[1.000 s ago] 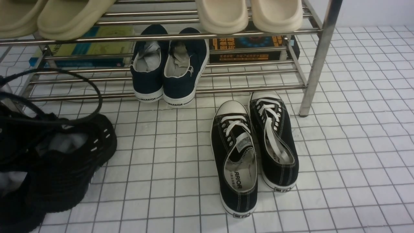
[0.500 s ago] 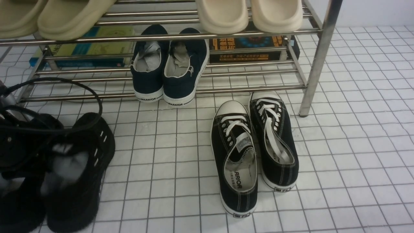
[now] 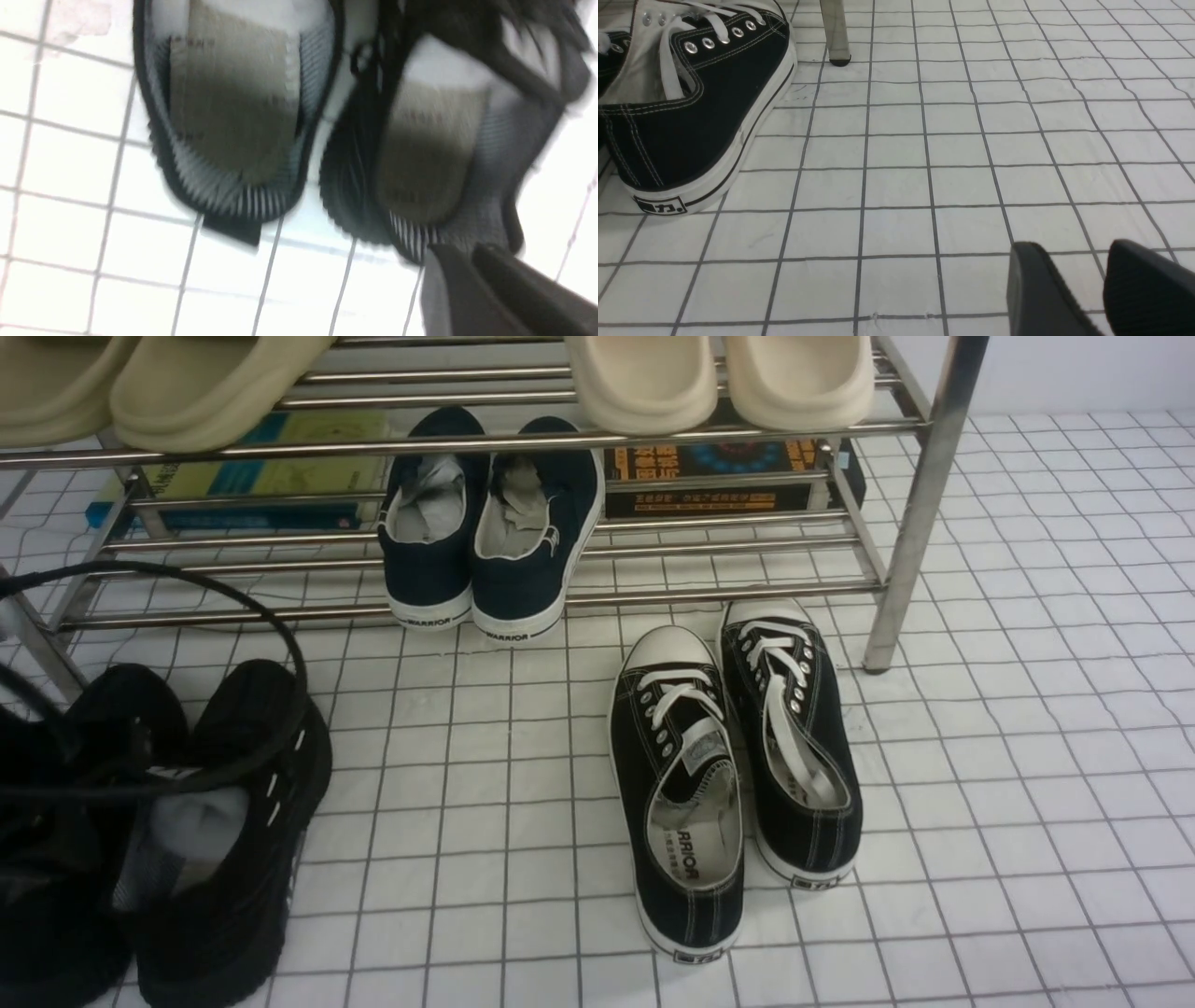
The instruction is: Take the shoes off the shelf with your hand from the white checkered tablecloth.
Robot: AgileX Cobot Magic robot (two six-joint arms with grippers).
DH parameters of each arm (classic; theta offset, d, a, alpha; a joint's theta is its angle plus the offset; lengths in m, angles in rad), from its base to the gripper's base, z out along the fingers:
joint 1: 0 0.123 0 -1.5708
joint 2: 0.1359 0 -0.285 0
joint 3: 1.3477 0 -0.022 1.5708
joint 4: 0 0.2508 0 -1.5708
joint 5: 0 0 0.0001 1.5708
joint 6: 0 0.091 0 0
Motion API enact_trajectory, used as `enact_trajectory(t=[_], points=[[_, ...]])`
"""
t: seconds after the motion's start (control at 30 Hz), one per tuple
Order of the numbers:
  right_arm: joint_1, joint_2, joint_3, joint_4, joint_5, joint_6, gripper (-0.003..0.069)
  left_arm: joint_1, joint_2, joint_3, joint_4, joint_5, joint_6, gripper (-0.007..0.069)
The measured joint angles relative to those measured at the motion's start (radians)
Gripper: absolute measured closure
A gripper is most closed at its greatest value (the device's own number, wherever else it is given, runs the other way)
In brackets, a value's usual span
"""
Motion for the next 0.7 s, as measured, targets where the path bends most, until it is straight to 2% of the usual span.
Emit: enact_trajectory(t=[0.1,0.23,0.3,0.47,0.57,0.7], points=[[0.0,0.0,0.0,0.0,0.0,0.0,0.042,0.0,-0.107,0.024,-0.031,0.036,0.065,0.0616],[0.0,0.0,0.0,0.0,0.0,0.0,0.042,0.0,-0.281,0.109,-0.118,0.047,0.15,0.0623],[0.0,0.0,0.0,0.0,0.0,0.0,0.042,0.0,-0.413,0.202,-0.195,0.004,0.225,0.0623],[0.0,0.0,0.0,0.0,0.0,0.0,0.042,0.0,-0.671,0.405,-0.319,-0.203,0.266,0.0623],[0.0,0.0,0.0,0.0,0.0,0.0,0.042,0.0,-0.771,0.481,-0.352,-0.291,0.269,0.0623],[0.0,0.0,0.0,0.0,0.0,0.0,0.042,0.0,-0.84,0.529,-0.36,-0.323,0.27,0.0621]])
